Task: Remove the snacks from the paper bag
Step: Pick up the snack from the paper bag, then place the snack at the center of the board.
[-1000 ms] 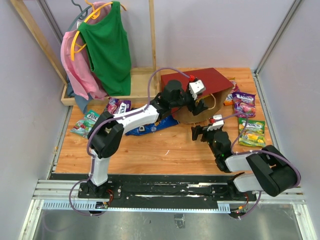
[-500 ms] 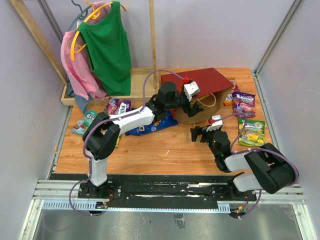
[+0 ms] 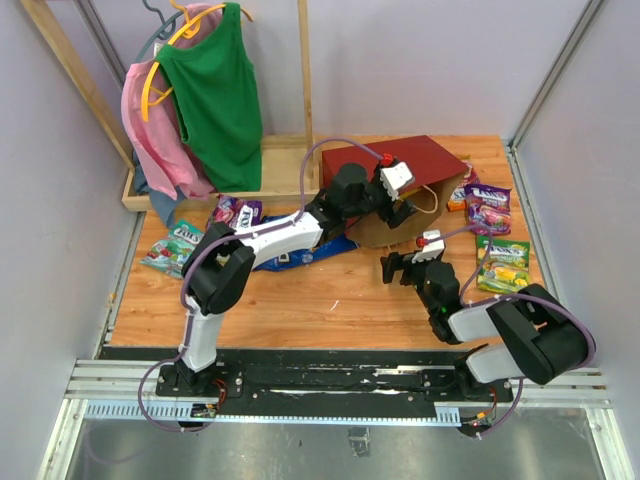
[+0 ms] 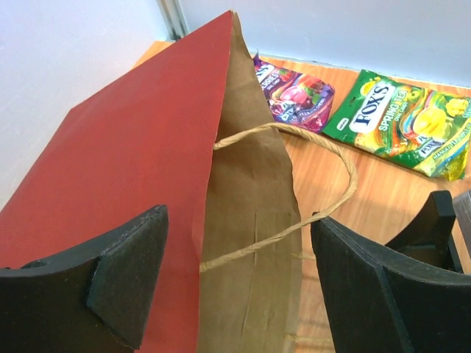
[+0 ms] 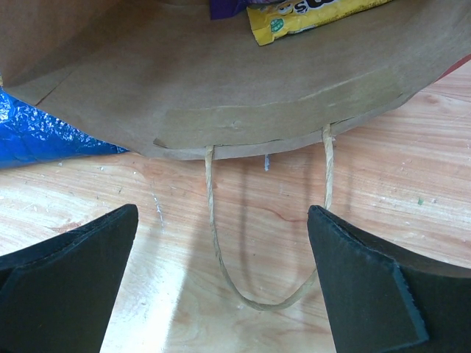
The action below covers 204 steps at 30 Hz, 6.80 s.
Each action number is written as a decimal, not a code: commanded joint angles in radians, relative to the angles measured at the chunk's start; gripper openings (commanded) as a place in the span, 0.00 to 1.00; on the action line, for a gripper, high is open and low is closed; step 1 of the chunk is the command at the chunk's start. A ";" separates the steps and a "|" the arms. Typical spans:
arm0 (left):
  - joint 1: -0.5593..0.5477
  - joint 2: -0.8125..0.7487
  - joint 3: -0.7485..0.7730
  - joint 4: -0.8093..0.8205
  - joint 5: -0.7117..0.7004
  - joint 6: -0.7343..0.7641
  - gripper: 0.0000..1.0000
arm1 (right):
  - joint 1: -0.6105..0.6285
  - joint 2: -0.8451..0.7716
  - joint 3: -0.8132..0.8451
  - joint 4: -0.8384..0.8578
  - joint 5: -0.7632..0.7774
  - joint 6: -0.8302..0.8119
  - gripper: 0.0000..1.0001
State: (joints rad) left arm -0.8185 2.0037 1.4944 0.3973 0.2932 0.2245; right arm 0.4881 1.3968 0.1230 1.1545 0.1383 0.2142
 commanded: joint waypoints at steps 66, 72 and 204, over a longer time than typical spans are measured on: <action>0.102 0.158 0.346 -0.176 -0.179 -0.366 0.00 | -0.077 0.410 0.483 0.024 0.087 0.383 0.64; 0.102 0.150 0.351 -0.194 -0.210 -0.375 0.01 | -0.125 0.463 0.508 0.016 0.136 0.544 0.62; 0.238 0.086 0.344 -0.488 -0.198 -0.262 0.00 | -0.581 -0.244 0.293 -1.211 -0.577 0.556 0.01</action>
State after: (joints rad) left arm -0.5911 2.1342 1.8515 -0.1131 0.0814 -0.0467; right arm 0.0319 1.0168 0.3756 -0.0681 -0.1452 0.7868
